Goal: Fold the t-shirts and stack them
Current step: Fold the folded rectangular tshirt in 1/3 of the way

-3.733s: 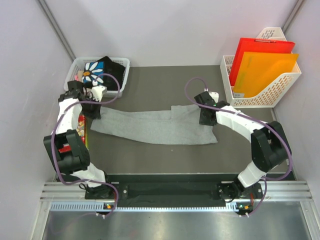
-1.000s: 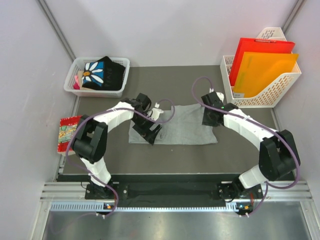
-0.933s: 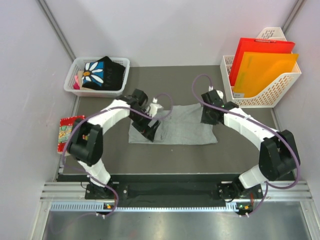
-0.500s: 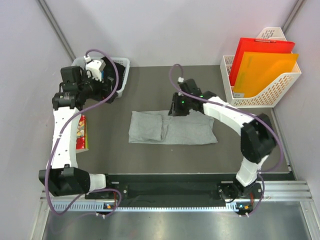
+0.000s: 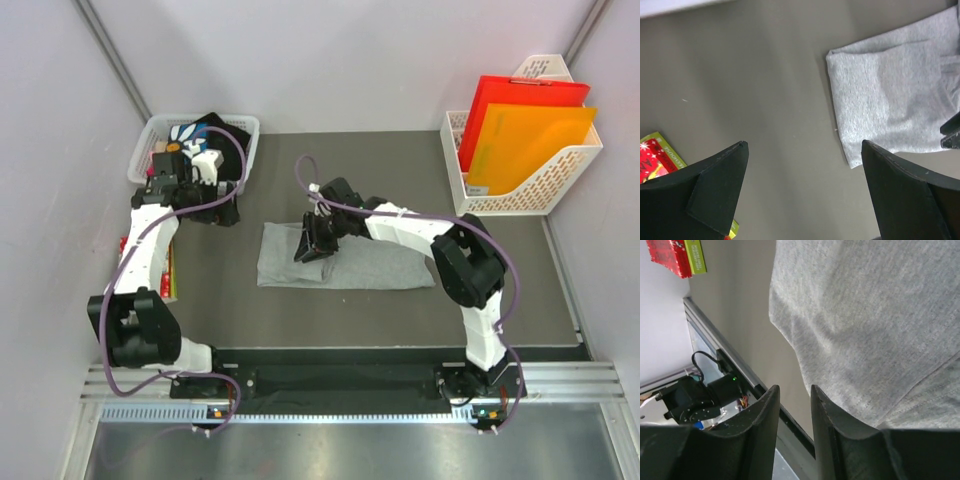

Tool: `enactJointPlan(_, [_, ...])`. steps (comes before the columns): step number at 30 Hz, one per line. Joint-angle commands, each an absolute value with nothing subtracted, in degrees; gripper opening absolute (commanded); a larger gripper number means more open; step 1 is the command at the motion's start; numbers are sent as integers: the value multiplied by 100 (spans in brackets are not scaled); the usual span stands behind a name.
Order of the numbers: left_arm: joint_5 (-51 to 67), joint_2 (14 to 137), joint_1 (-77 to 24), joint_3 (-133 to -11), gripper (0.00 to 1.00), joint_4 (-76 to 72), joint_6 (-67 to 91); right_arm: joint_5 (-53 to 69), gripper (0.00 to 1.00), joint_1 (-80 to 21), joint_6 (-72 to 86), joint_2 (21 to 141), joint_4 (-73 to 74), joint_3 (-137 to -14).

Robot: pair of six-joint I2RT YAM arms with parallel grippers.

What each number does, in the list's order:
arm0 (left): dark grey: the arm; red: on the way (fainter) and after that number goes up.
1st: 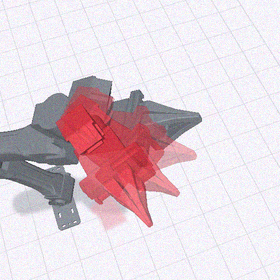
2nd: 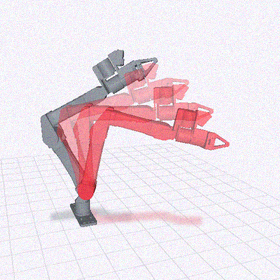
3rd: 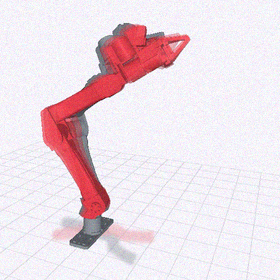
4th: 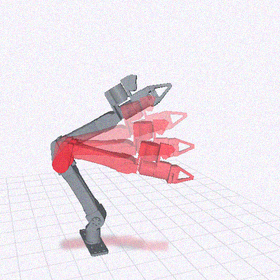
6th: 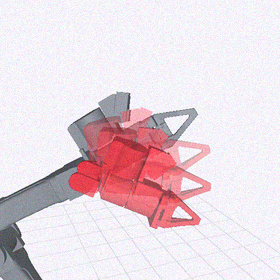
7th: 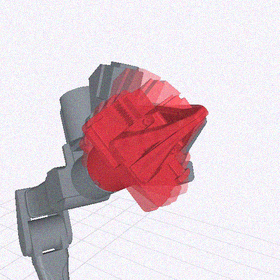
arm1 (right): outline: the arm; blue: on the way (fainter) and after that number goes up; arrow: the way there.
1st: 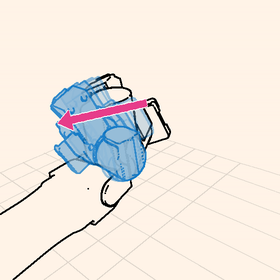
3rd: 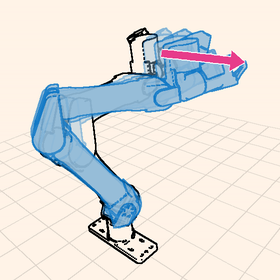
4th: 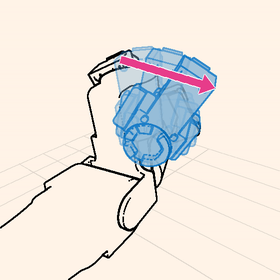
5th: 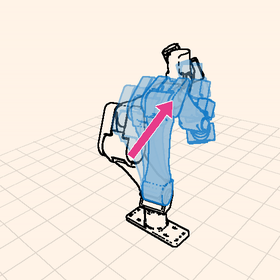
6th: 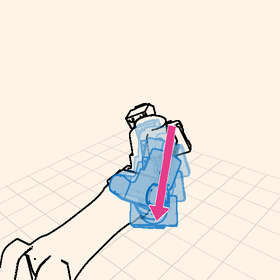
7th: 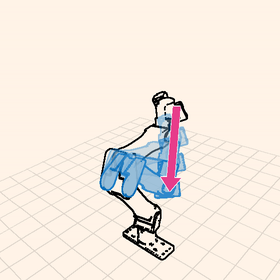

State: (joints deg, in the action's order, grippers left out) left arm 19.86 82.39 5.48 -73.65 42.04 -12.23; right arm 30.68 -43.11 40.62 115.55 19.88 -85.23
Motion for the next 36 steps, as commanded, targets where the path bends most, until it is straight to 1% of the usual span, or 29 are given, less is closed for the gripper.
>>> enactJointPlan(1, [2127, 8314, 562, -7233, 99, 4069, -1450, 3120, 32, -4289, 4043, 11724, 1758, -8262])
enactJointPlan(5, [2197, 8358, 536, -7225, 99, 4104, -1503, 2971, 32, -4193, 3973, 11970, 1793, -8095])
enactJointPlan(10, [2215, 8341, 510, -7295, 99, 4166, -1556, 2462, 31, -4105, 3745, 12216, 2135, -8121])
enactJointPlan(12, [2241, 8341, 510, -7330, 99, 4175, -1565, 2164, 31, -4087, 3604, 12217, 2380, -8226])
enactJointPlan(16, [2276, 8350, 501, -7356, 99, 4219, -1608, 2022, 31, -4034, 3358, 11928, 2733, -8577])
enactJointPlan(19, [2277, 8393, 449, -7365, 99, 4245, -1643, 2153, 33, -3973, 3252, 11664, 2918, -8989])
enactJointPlan(22, [2285, 8420, 387, -7356, 99, 4289, -1635, 2399, 34, -3833, 3278, 11680, 2953, -9359])
enactJointPlan(25, [2233, 8481, 273, -7278, 99, 4289, -1626, 2548, 34, -3701, 3261, 11996, 3006, -9614])
enactJointPlan(32, [2092, 8718, 18, -7005, 99, 4201, -1512, 2760, 33, -3525, 3340, 12805, 2725, -9650])
enactJointPlan(36, [1960, 8885, -386, -6917, 99, 4105, -1415, 2848, 33, -3410, 3314, 13104, 2645, -9580])
